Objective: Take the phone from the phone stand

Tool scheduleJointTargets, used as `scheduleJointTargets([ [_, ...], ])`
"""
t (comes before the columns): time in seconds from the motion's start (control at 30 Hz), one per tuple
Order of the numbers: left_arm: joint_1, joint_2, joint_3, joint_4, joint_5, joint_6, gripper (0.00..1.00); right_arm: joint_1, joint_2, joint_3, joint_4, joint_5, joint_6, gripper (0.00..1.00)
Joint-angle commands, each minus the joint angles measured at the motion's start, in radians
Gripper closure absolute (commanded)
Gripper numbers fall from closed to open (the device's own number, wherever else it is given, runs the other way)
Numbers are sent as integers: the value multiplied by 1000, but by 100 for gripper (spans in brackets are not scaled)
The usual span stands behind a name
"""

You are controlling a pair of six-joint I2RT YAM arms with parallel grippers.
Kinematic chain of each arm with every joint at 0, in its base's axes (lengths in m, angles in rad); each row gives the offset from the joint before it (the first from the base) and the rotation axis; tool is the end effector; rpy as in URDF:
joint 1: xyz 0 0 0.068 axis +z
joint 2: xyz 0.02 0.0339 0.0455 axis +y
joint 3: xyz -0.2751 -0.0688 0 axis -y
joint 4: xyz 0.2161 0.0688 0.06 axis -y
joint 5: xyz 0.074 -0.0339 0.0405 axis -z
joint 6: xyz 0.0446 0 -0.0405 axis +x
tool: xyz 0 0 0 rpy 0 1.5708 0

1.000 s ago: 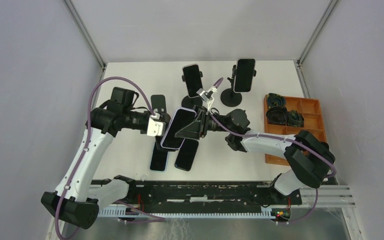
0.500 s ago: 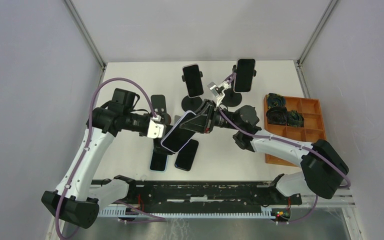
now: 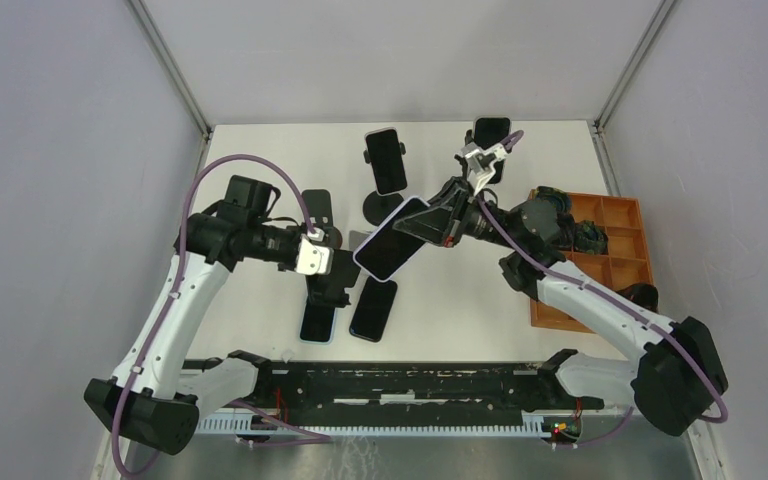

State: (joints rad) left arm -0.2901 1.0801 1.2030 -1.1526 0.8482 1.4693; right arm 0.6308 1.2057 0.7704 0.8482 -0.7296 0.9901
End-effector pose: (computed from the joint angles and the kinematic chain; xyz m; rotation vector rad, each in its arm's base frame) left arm 0.1349 -0.0752 0.3535 1.8694 1.1891 -0.4860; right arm 0.1773 0.1663 0.3768 -0.5128 1.4089 1.7758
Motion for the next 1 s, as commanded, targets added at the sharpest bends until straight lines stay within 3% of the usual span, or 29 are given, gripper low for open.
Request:
scheduleJointTargets([
  [0.0,1,-3,9,4,16,41,98,-45,-85,46,14,-10,15,83],
  [0.27,0,-1,12,-2,0,35,98,-113,-121,26,-58,-48,8,83],
  [0.3,2,1,13,-2,-5,33,98,-122,-122,37,-123,-63,-26,84],
  [0.4,0,10,27,-7,-16,27,98,-149,-103,113,-574,-43,-279,86],
  [0.5,2,7,43,-13,-15,27,98,-154,-80,61,-757,4,-421,88],
  [0.7,0,-16,49,-11,4,34,98,-156,37,-79,-798,-6,-493,89],
  [0.97,2,-26,52,-10,16,37,98,-123,247,-92,-817,19,-561,90],
])
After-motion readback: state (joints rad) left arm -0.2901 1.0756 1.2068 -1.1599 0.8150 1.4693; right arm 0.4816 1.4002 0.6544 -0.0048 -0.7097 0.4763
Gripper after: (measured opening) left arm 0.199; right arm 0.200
